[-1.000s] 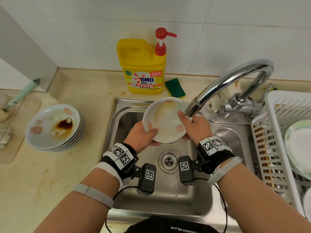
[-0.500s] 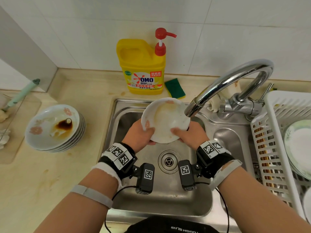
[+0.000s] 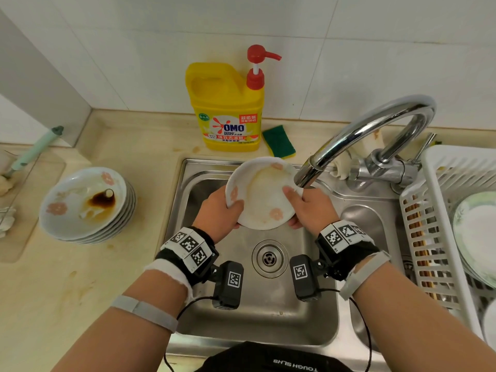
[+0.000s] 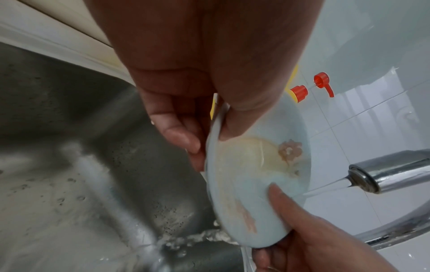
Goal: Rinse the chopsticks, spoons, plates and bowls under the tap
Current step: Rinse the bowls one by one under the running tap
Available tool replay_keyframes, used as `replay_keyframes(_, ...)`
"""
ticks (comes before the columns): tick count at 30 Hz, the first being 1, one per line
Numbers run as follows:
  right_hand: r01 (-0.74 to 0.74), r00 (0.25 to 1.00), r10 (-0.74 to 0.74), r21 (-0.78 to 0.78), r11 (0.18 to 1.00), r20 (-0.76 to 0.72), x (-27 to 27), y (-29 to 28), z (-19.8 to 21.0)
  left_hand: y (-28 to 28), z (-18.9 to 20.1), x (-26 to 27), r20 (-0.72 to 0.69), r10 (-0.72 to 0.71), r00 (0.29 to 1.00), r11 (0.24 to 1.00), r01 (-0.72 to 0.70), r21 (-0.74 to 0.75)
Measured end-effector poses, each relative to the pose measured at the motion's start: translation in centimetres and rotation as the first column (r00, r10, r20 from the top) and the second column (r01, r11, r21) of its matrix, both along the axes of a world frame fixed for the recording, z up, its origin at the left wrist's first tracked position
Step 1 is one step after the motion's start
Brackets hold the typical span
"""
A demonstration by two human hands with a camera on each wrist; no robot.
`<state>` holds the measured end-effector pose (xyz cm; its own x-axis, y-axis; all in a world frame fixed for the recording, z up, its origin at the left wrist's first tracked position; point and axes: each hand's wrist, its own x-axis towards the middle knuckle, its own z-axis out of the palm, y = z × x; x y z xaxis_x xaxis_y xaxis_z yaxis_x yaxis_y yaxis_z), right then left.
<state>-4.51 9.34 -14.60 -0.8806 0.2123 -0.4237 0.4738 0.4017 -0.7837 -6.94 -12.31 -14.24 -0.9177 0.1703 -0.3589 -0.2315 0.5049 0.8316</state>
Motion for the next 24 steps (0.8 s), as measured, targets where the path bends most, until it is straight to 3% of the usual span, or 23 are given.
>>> replay_keyframes(4, -0.020, 1.000, 0.019, -0.075, 0.997, -0.022, 0.5, -0.2, -0.9, -0.1, -0.3, 0.0, -0.005, 0.035, 0.999, 0.995, -0.034, 0.090)
replay_keyframes(7, 0.016, 1.000, -0.020, -0.216, 0.976, -0.013, 0.9, -1.0, -1.4, 0.5, -0.4, 0.4, 0.112, 0.096, 0.989, 0.972, -0.117, 0.203)
replay_keyframes(10, 0.096, 0.995, -0.077, -0.416, 0.904, 0.062, 1.3, -2.0, -1.9, 1.5, -0.6, 1.4, 0.335, 0.122, 0.934, 0.895, -0.249, 0.369)
replay_keyframes(15, 0.212, 0.973, -0.104, -0.637, 0.741, 0.204, 2.0, -3.3, -1.4, 2.0, -0.7, 2.4, 0.348, 0.000, 0.938, 0.844, -0.187, 0.502)
replay_keyframes(19, 0.206, 0.973, -0.111, -0.538, 0.817, 0.204, 1.6, -2.8, -1.4, 1.9, -0.8, 2.1, 0.337, 0.035, 0.941, 0.837, -0.212, 0.504)
replay_keyframes(24, 0.197, 0.976, -0.146, -0.374, 0.906, 0.161, 0.8, -1.0, -1.5, 1.1, -0.9, 1.2, 0.251, 0.048, 0.967, 0.902, -0.150, 0.406)
